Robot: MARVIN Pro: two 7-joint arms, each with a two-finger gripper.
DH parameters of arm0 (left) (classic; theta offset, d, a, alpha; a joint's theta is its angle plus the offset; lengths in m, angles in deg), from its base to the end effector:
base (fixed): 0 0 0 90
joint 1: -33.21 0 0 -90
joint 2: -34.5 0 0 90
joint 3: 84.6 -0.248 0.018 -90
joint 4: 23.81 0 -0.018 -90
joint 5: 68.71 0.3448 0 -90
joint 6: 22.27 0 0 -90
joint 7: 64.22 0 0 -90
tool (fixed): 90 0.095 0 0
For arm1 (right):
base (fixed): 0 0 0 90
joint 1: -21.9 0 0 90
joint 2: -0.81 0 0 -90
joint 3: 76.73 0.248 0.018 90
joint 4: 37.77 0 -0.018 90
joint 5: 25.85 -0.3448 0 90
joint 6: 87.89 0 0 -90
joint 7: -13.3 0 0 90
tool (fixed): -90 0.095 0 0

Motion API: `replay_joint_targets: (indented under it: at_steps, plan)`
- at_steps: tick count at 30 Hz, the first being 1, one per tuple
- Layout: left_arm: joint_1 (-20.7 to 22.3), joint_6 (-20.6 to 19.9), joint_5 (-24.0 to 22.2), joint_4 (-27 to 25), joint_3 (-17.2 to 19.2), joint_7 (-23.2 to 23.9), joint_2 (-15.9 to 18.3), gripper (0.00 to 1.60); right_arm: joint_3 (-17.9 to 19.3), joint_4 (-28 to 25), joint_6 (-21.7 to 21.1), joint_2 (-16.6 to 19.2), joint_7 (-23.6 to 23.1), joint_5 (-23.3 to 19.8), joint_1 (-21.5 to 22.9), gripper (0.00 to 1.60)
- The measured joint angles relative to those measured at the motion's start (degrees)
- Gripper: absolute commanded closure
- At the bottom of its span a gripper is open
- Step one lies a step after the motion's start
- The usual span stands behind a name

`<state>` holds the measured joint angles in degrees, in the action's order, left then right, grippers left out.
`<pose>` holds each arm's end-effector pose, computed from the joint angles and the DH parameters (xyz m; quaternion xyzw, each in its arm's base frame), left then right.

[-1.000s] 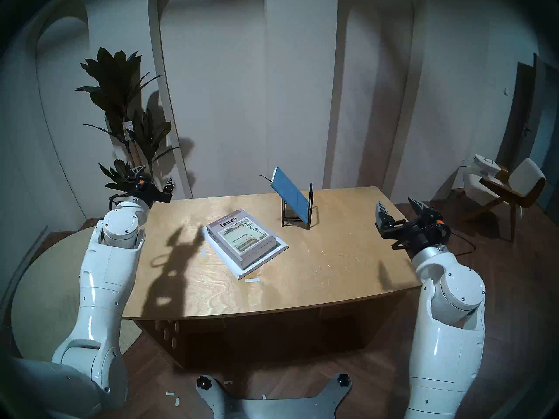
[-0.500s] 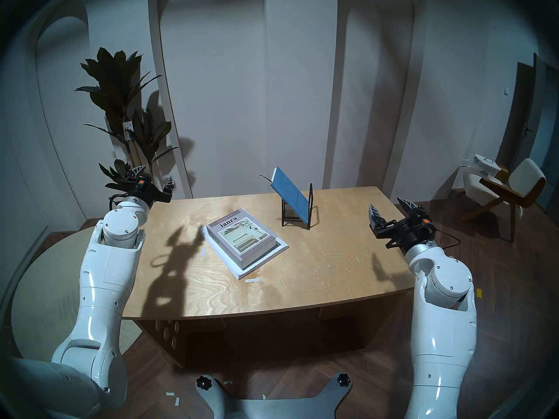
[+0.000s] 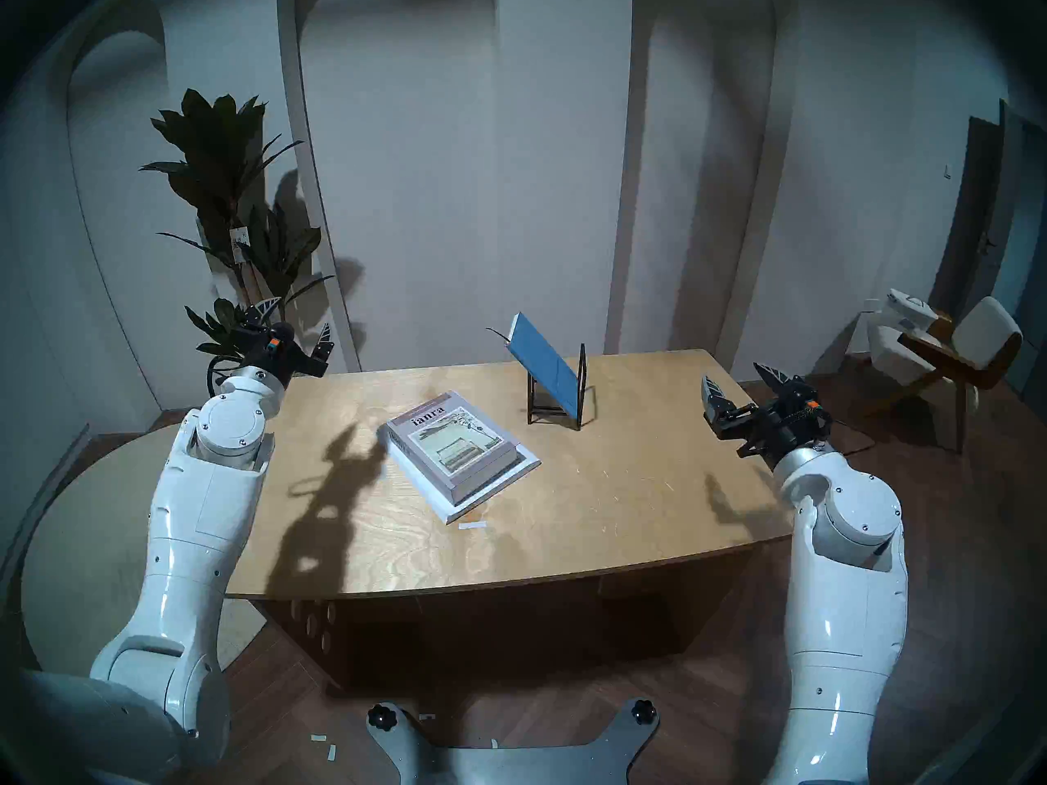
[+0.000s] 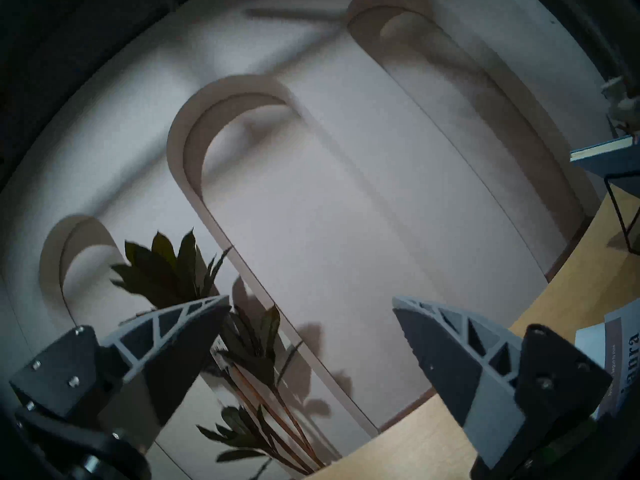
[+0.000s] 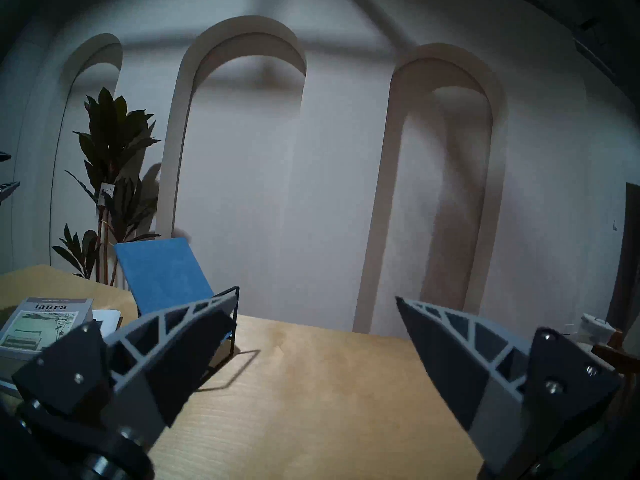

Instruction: Stack the books into one stack

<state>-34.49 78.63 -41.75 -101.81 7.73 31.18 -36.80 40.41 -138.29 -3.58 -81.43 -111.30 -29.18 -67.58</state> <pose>0.5356 0.1125 -0.1328 -0.5430 0.2687 -0.7448 0.2798 0.4158 -0.1760 -0.1671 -0.6671 -0.0967 -0.7387 0.0052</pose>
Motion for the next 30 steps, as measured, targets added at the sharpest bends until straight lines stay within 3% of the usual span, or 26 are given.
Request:
replay_joint_targets:
  at_steps: [15, 22, 30]
  plan:
    - [-0.03, 13.86, 24.91, -4.34, -10.14, -8.66, 8.76, 0.00, 0.53, 1.04, -2.70, 0.90, -1.54, -0.22, 0.53, 0.00]
    - [1.11, 17.31, 37.92, -4.38, -15.55, -13.70, 11.85, 0.00, 1.04, 2.26, -2.71, 1.44, -1.99, -0.08, 0.66, 0.00]
    - [3.28, 18.45, 51.32, -3.44, -21.80, -18.82, 13.56, 0.00, -0.36, 3.79, -2.19, 2.08, -2.79, 0.16, 1.55, 0.00]
